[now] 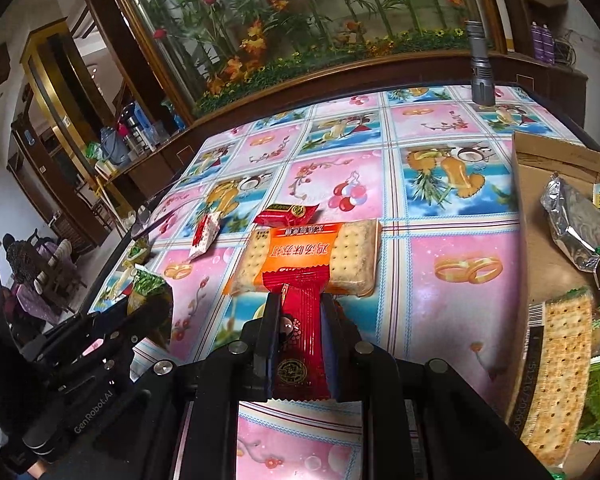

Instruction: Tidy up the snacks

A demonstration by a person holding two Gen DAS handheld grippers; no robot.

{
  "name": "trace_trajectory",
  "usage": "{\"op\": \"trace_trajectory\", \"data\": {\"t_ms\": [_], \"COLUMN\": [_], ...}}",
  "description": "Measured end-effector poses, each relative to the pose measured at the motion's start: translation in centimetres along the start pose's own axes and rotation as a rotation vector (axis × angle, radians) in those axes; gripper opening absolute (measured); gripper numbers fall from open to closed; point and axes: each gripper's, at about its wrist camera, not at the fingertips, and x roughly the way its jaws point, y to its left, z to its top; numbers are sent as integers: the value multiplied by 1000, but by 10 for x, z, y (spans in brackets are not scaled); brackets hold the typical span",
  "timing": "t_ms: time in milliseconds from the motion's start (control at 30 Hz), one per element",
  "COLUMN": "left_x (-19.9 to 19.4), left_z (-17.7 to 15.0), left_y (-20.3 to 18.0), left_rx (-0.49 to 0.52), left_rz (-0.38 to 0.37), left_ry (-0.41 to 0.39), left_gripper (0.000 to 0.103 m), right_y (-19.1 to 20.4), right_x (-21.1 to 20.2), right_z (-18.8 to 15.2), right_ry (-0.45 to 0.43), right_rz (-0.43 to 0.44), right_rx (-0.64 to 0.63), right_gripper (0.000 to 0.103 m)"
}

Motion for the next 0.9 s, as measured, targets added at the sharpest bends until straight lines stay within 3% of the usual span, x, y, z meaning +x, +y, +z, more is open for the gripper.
{"op": "trace_trajectory", "data": {"t_ms": [433, 900], "left_x": [-6, -33], "left_z": [5, 17], "left_y": [-16, -94], "left_rx": [-10, 92], "left_rz": [-41, -145], "left_ry": [-5, -25], "left_gripper": [23, 23], "right_y": [-42, -98], "right_x": [-32, -83], "right_z": [19, 19], "right_ry": [-102, -218], "right_rz": [4, 18], "right_rx": [109, 249], "right_gripper": [20, 20]}}
